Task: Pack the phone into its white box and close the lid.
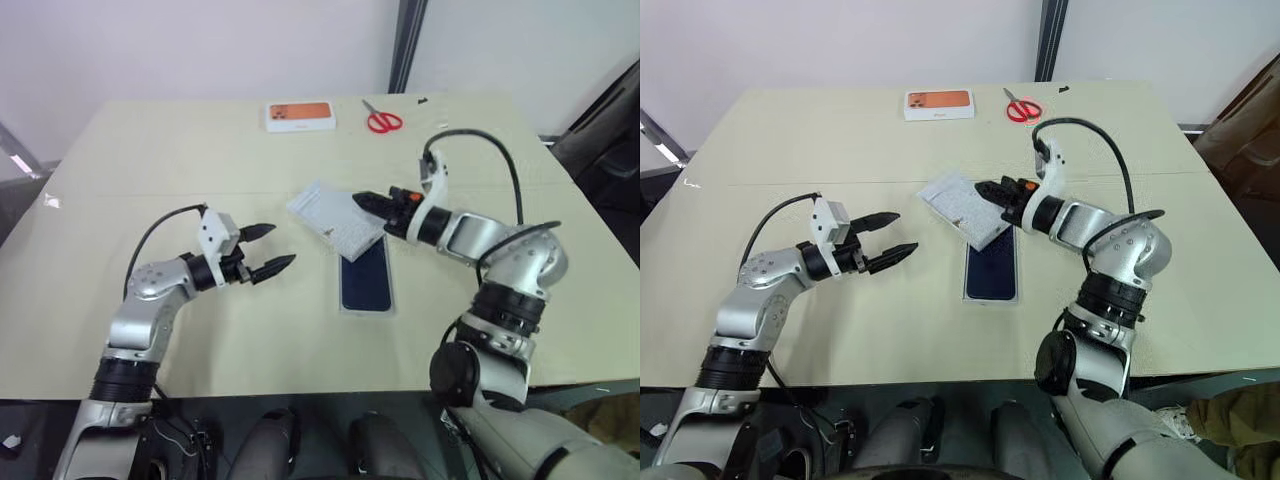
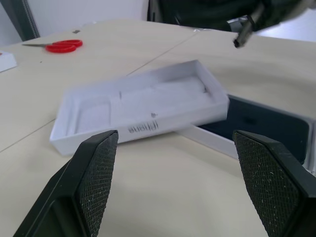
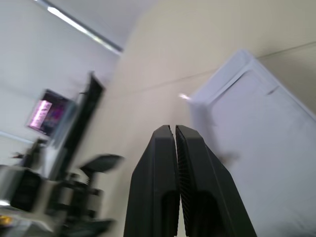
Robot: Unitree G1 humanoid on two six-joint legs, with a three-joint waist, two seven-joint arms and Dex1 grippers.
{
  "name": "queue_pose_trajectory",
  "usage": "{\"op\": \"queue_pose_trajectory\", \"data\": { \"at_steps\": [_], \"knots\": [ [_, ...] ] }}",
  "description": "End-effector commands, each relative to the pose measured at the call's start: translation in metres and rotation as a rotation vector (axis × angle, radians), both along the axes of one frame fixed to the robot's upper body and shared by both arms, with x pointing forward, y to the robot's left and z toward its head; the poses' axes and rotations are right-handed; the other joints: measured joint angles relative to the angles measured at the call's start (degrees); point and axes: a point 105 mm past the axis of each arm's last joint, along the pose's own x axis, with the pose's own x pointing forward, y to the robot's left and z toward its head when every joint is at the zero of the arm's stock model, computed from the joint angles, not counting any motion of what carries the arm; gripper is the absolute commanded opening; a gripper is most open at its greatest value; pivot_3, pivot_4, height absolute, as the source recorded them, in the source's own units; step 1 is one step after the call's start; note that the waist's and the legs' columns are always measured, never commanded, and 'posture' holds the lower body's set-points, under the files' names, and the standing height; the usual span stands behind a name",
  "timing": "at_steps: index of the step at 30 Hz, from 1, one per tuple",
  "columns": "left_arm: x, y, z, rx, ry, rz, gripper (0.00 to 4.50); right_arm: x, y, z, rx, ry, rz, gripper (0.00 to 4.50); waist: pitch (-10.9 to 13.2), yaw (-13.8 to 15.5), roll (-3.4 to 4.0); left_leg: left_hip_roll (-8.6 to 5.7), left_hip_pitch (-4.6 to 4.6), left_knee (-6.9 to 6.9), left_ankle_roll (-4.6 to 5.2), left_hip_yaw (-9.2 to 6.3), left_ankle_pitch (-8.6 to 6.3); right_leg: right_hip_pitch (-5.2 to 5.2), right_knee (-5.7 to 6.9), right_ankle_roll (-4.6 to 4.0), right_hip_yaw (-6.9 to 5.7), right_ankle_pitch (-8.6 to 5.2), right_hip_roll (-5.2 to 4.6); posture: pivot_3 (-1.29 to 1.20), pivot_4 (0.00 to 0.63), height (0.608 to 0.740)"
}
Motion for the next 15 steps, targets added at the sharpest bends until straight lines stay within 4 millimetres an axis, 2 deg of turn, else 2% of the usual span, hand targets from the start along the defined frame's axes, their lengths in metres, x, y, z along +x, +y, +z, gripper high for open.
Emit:
{"op": "queue_pose_trajectory", "data": {
  "at_steps": [1, 3, 5, 10, 13, 15],
  "knots": [
    [0.001, 0.005, 0.017, -0.015, -0.051, 0.007, 3.93, 0.0, 0.005, 0.025, -0.116, -0.206, 0.018, 0.18, 0.03, -0.25, 0.05, 0.0, 0.0, -0.01, 0.0, 0.01, 0.0, -0.02, 0.01, 0.0, 0.02, 0.0, 0.0, 0.0, 0.15, 0.734],
    [0.002, 0.004, 0.016, -0.011, -0.052, 0.005, 3.93, 0.003, 0.004, 0.029, -0.148, -0.251, 0.013, 0.18, 0.03, -0.54, 0.06, 0.02, 0.01, -0.04, 0.0, 0.02, 0.0, -0.04, 0.03, 0.0, 0.02, 0.0, 0.03, 0.0, 0.15, 0.734],
    [0.001, 0.0, 0.016, -0.018, -0.044, -0.008, 3.93, 0.003, 0.007, 0.032, -0.255, -0.339, 0.03, 0.18, 0.04, -0.73, 0.08, 0.07, 0.01, -0.04, -0.02, 0.01, 0.01, -0.04, 0.04, 0.0, 0.02, 0.0, 0.08, 0.0, 0.15, 0.734],
    [0.001, -0.004, 0.016, -0.02, -0.052, -0.018, 3.93, -0.012, 0.028, 0.041, -0.395, -0.503, 0.159, 0.18, 0.04, -1.16, 0.07, 0.06, 0.0, -0.04, -0.02, 0.0, 0.01, -0.04, 0.02, 0.0, 0.01, 0.0, 0.07, 0.0, 0.15, 0.734],
    [0.002, -0.004, 0.017, -0.018, -0.062, -0.018, 3.93, -0.022, 0.039, 0.036, -0.604, -0.671, 0.26, 0.18, 0.04, -1.14, 0.07, 0.06, 0.0, -0.02, -0.02, -0.01, 0.01, -0.03, 0.01, 0.0, 0.0, 0.0, 0.07, 0.0, 0.15, 0.734],
    [0.002, -0.004, 0.017, -0.017, -0.066, -0.017, 3.93, -0.029, 0.046, 0.032, -0.675, -0.739, 0.33, 0.18, 0.04, -1.09, 0.07, 0.06, 0.0, -0.01, -0.02, -0.02, 0.01, -0.01, -0.02, 0.01, -0.01, 0.0, 0.07, 0.0, 0.15, 0.734]
  ]
}}
